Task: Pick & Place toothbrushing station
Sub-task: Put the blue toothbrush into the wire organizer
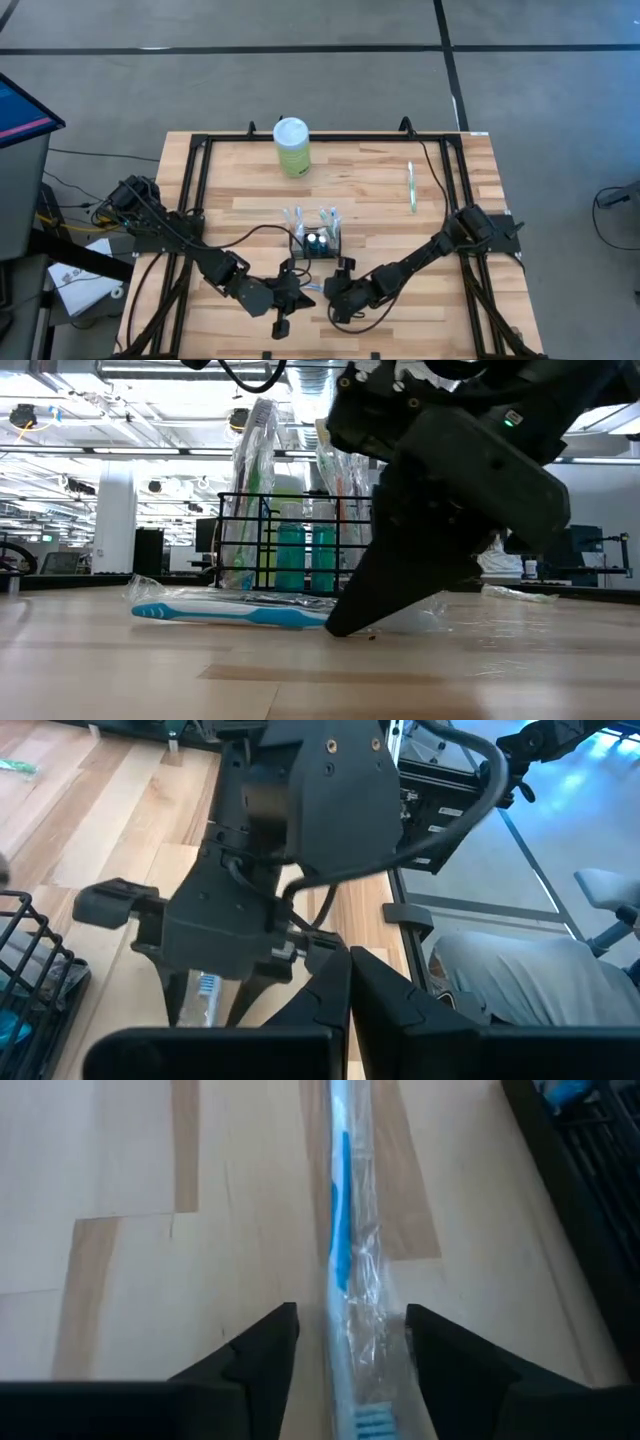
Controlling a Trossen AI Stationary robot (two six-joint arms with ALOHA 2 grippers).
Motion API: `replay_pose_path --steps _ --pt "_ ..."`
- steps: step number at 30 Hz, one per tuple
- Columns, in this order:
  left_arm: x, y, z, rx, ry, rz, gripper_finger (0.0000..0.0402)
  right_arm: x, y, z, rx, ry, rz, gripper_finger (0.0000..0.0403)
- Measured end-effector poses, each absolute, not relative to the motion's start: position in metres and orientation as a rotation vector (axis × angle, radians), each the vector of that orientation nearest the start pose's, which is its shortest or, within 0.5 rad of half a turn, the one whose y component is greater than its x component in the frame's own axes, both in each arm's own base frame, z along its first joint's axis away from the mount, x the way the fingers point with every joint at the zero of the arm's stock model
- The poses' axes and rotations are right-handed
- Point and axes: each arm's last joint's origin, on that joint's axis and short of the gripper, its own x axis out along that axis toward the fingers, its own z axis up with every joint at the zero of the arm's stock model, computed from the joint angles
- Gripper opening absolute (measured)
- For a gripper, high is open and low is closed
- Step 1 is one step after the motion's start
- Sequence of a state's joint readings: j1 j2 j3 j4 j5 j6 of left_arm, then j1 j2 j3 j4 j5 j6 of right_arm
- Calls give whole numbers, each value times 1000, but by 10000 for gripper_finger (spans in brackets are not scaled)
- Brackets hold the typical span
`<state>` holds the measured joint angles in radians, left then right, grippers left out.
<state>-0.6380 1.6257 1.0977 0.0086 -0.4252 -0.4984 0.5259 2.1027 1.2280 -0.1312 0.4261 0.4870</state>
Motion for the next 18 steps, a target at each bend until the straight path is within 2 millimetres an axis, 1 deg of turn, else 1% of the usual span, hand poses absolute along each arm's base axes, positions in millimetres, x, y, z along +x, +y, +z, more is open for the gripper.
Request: replay_pose_path --steps 2,5,11,12,15,18 --pt "295 -204 249 -225 485 -91 1 361 196 98 -16 902 -126 165" --pt "295 -204 249 -224 485 -91 1 362 197 100 -19 926 -120 126" --pt "295 -204 249 -224 485 -91 1 361 197 103 -13 934 -104 20" --pt "295 -204 249 -224 485 -91 1 361 197 102 -14 935 -105 12" --pt "295 -204 249 -224 485 -91 1 360 197 102 -6 948 -91 13" --pt "295 -204 249 -224 486 -91 1 360 196 103 -3 952 -83 5"
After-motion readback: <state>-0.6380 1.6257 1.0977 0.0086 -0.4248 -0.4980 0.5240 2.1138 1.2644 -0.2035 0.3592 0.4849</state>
